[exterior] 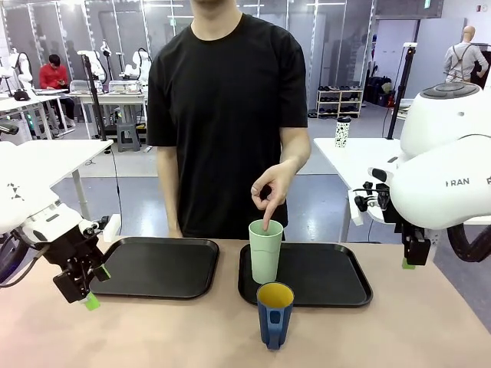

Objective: Sort and store the cups by type.
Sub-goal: Pick up the Handle plastic cup and place it into the empty Flat Tray.

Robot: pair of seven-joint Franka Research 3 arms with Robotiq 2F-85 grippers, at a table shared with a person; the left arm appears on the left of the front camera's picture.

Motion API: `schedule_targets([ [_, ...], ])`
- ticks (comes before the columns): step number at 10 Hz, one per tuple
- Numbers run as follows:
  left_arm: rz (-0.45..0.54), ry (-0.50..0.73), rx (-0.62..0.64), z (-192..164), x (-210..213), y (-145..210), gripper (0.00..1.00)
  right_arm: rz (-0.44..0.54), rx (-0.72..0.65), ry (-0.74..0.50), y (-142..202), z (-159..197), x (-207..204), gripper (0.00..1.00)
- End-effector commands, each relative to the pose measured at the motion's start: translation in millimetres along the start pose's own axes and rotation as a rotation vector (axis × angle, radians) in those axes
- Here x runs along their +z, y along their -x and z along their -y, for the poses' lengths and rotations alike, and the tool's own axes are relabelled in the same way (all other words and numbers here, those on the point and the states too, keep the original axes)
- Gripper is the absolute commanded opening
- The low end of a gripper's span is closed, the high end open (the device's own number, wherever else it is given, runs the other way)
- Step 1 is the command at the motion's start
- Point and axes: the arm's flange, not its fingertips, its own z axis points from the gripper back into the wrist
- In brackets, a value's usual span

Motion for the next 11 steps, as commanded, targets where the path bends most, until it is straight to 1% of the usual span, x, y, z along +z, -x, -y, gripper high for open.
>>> schedule_targets([
  [1, 0.006, -0.009, -0.007, -0.6, 0.3, 0.8, 1.00, 0.078, 0.076, -0.068, 2.9, -4.5, -18.5, 1.00],
  [3, 0.006, -0.009, -0.007, -0.6, 0.3, 0.8, 1.00, 0.162, 0.130, -0.126, -6.3, -19.4, -38.0, 1.00],
  [4, 0.006, -0.009, -0.007, -0.6, 0.3, 0.8, 1.00, 0.184, 0.153, -0.142, -10.2, -27.2, -44.9, 1.00],
  [5, 0.006, -0.009, -0.007, -0.6, 0.3, 0.8, 1.00, 0.241, 0.187, -0.141, -18.6, -38.1, -56.7, 1.00],
  [6, 0.006, -0.009, -0.007, -0.6, 0.3, 0.8, 1.00, 0.271, 0.200, -0.151, -25.8, -44.7, -72.7, 1.00],
  [7, 0.006, -0.009, -0.007, -0.6, 0.3, 0.8, 1.00, 0.336, 0.202, -0.158, -30.2, -48.7, -88.1, 1.00],
  [8, 0.006, -0.009, -0.007, -0.6, 0.3, 0.8, 1.00, 0.424, 0.196, -0.152, -28.0, -51.3, -100.9, 1.00],
  [9, 0.006, -0.009, -0.007, -0.6, 0.3, 0.8, 1.00, 0.511, 0.203, -0.139, -21.4, -55.9, -111.8, 1.00],
  [10, 0.006, -0.009, -0.007, -0.6, 0.3, 0.8, 1.00, 0.606, 0.181, -0.130, -13.3, -61.2, -122.8, 1.00],
  [11, 0.006, -0.009, -0.007, -0.6, 0.3, 0.8, 1.00, 0.656, 0.180, -0.141, -6.6, -64.4, -131.5, 1.00],
])
